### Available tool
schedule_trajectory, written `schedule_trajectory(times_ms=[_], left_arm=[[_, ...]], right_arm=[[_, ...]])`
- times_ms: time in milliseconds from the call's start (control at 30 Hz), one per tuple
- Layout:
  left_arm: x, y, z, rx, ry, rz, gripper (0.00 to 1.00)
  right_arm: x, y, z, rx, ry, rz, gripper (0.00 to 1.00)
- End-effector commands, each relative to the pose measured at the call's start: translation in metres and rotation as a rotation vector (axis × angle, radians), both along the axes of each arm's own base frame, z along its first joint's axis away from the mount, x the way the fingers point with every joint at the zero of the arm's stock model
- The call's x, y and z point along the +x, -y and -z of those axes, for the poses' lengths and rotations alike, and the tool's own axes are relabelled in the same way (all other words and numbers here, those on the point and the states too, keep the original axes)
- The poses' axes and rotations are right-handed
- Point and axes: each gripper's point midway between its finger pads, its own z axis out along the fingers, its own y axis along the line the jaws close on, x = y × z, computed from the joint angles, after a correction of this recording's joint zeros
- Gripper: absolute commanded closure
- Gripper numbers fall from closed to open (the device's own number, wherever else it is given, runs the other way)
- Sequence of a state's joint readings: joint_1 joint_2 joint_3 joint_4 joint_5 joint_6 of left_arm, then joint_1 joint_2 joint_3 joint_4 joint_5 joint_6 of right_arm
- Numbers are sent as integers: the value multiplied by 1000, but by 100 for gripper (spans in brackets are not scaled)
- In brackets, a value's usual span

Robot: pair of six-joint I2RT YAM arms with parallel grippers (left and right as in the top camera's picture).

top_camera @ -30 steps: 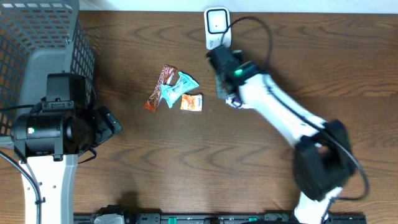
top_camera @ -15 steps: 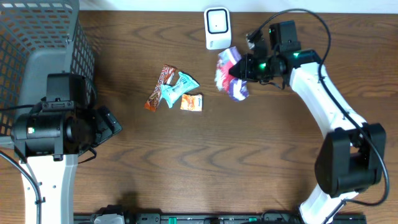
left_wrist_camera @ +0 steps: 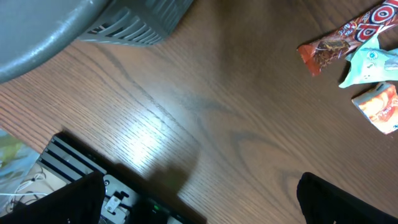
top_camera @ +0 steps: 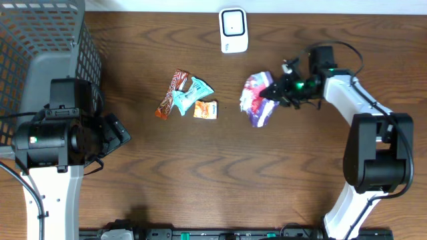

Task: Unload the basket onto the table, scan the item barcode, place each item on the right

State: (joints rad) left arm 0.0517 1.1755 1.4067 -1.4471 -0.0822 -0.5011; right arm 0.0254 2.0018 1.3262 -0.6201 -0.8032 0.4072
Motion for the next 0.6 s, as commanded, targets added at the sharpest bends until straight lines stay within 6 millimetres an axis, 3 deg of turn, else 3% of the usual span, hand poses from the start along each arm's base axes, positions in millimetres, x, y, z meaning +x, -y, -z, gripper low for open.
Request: schedule_trajectory(times_ms=[0,233,367,433,567], left_arm=[[-2,-4,1,12,-8,-18,2],[-2,-4,1,12,-8,-19,2],[-2,-4,1,12,-8,-19,2],[-2,-4,1,12,-8,-19,2],[-2,-4,1,12,-8,-19,2]], right_arm=[[-2,42,23,-207,-16,50,63],[-4,70,13,-329,-60,62,55],[-3,75,-2,-374,-49,16,40],[-3,75,-6,-377,-40,-1,37],[-4,89,-1,-465,-42,-2,14]])
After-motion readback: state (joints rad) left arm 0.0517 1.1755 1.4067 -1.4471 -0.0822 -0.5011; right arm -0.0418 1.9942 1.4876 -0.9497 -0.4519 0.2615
